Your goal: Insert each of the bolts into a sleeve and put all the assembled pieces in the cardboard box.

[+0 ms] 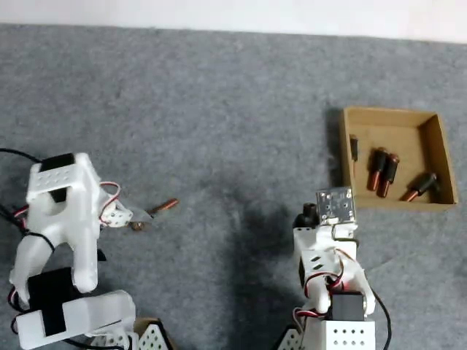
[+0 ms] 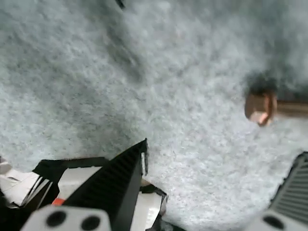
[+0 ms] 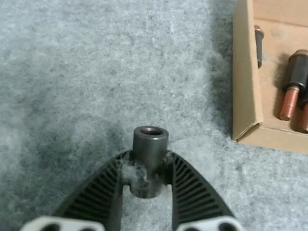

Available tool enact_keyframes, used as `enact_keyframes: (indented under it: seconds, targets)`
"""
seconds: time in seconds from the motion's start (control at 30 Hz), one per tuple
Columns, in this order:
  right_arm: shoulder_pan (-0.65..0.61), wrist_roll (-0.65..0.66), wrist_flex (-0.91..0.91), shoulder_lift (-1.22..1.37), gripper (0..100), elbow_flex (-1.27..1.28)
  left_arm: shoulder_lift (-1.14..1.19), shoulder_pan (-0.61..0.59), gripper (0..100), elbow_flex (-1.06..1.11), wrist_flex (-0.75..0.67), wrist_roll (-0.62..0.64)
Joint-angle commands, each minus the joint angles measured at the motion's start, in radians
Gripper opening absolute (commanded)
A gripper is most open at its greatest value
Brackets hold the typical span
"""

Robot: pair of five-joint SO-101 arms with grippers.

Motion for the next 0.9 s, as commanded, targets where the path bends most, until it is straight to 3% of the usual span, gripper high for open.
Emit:
enact_keyframes:
  seconds: [0.0,0.43,0.87]
  targets:
    - [-0.002,0.011,-0.033,-0.012,0.9,0.004,-0.002,-0.031,41,0.054,-0.063,-0.061]
    - [-0.002,0.011,-0.033,-0.012,0.9,0.004,-0.002,-0.042,41,0.191,-0.293,-0.081]
    - [-0.002,0.011,-0.031,-0.012,0.9,0.004,-0.007,-0.252,41,0.191,-0.704,-0.035]
